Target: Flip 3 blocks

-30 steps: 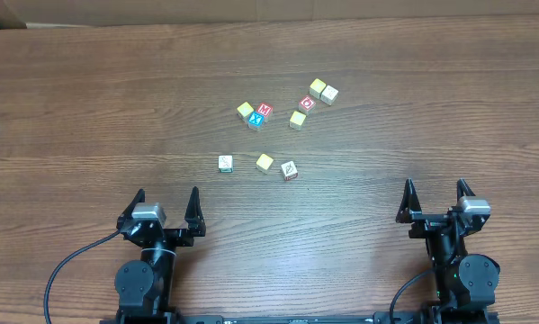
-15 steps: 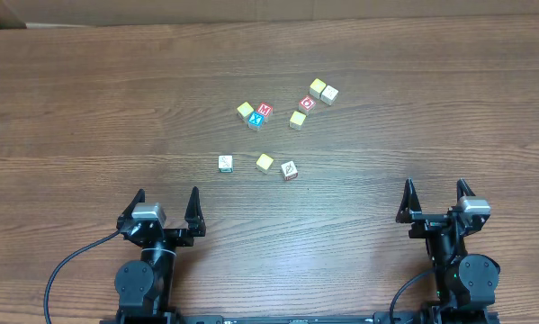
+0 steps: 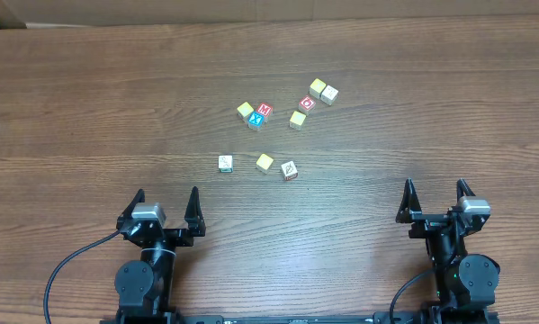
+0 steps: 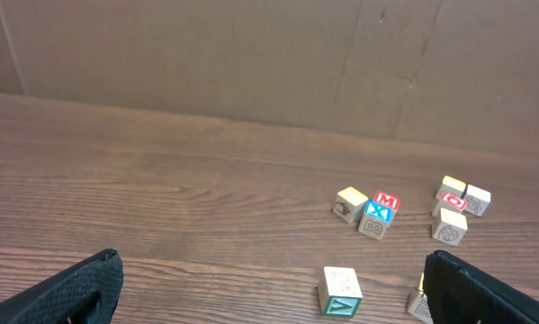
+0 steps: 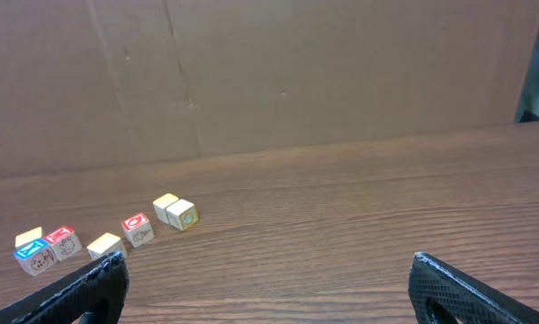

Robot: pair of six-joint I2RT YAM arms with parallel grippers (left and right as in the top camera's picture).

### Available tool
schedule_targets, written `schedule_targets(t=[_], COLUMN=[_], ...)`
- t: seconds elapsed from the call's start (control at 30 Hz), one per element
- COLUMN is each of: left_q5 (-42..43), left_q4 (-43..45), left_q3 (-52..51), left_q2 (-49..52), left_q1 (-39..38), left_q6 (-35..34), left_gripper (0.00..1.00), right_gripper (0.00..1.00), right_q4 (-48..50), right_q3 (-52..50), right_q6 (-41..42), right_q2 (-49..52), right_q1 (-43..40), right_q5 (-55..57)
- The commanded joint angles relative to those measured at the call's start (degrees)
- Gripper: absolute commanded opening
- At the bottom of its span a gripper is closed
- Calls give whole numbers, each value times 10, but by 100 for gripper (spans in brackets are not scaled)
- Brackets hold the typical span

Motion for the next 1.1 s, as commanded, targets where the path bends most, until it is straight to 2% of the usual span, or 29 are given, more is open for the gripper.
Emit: schedule_targets(t=[0.0, 0.17, 0.23, 0.37, 0.53, 0.7, 0.87, 0.97, 1.07], left_q5=[7, 132, 177, 206, 204, 188, 196, 206, 207], left_q4=[3, 8, 8, -3, -25, -96, -214, -309, -400], left_q3=[-2, -1, 2, 23, 105, 242, 402, 507, 599], left_q2=[-6, -2, 8, 39, 106, 255, 456, 573, 671], left_q1=[3, 2, 2, 2, 2, 2, 1, -10, -24], left_q6=[6, 4, -7, -21, 7, 39, 41, 41, 41], left_gripper=[100, 100, 100, 100, 100, 100, 100, 100, 100], right_gripper=[100, 100, 100, 100, 100, 100, 100, 100, 100], right_q4=[9, 71, 99, 102, 50, 45, 17, -71, -214], right_q3=[-6, -6, -6, 4, 25, 59, 163, 260, 374], right_q6=[-2, 1, 36, 184, 226, 226, 226, 226, 227], right_q2=[-7, -7, -7, -7, 5, 63, 170, 250, 341], right_q1=[-2, -2, -2, -2, -2, -2, -2, -1, 0], right_q5=[-26, -157, -182, -182, -218, -299, -360, -384, -405])
